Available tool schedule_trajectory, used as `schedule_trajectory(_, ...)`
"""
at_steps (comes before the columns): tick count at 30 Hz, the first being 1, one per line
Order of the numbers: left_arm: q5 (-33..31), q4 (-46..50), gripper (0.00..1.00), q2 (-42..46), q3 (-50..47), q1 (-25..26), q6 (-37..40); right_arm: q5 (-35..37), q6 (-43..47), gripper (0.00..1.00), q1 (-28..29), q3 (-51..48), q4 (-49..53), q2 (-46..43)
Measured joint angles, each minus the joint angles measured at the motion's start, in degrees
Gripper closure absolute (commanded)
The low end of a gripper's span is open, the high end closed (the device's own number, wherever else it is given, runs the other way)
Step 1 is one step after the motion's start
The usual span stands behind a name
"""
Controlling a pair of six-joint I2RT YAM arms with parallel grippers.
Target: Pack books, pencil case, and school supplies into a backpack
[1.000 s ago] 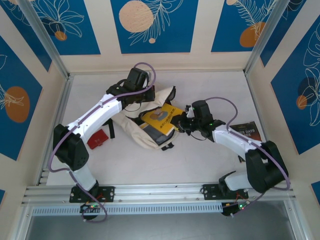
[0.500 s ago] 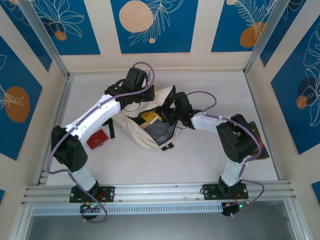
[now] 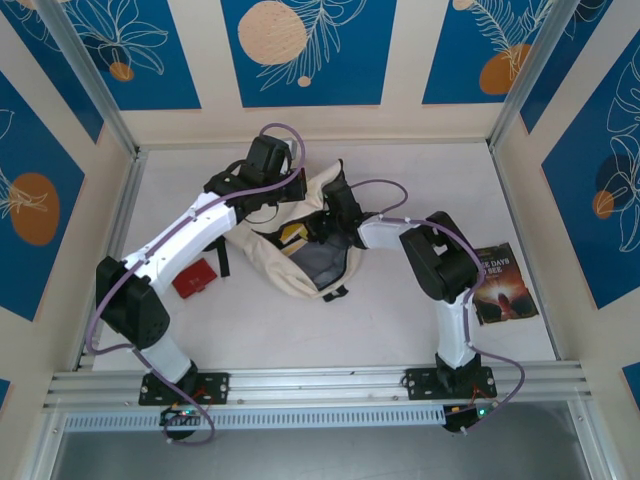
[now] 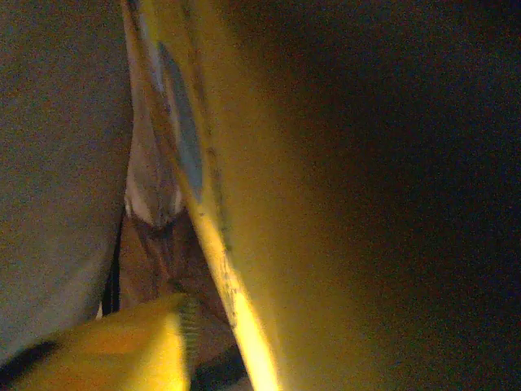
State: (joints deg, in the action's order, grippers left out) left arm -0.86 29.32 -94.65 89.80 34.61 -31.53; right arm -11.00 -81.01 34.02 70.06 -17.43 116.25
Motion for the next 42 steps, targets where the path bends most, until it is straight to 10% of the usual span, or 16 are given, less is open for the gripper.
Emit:
schedule_trajectory(12, -0.4, -0.6, 1.0, 0.0, -2.0, -0.5, 0.0, -0.3, 8.4, 0.22, 1.3, -20.2, 13.3, -22.2)
schedule_trajectory(21, 5.1, -1.4, 0.99, 0.0, -9.6, -0.8, 0.0, 15.4, 19.6, 0.22, 1.3, -22.0, 39.3, -41.0)
schedule_trajectory(25, 8.2, -1.2, 0.43, 0.0, -13.7, -0.2, 0.2, 22.7, 24.0, 0.22, -3.4, -22.0, 49.3, -44.8)
schedule_trajectory(28, 8.8, -1.1, 0.26, 0.1, -16.3, 0.0, 0.1, 27.5, 27.3, 0.17, -9.1, -22.0, 53.9, -47.3)
schedule_trajectory(42, 6.3, 0.2, 0.0, 6.5, -17.7, 0.0, -0.2, 34.9, 37.9, 0.09, -42.7, -23.4, 53.0, -41.3)
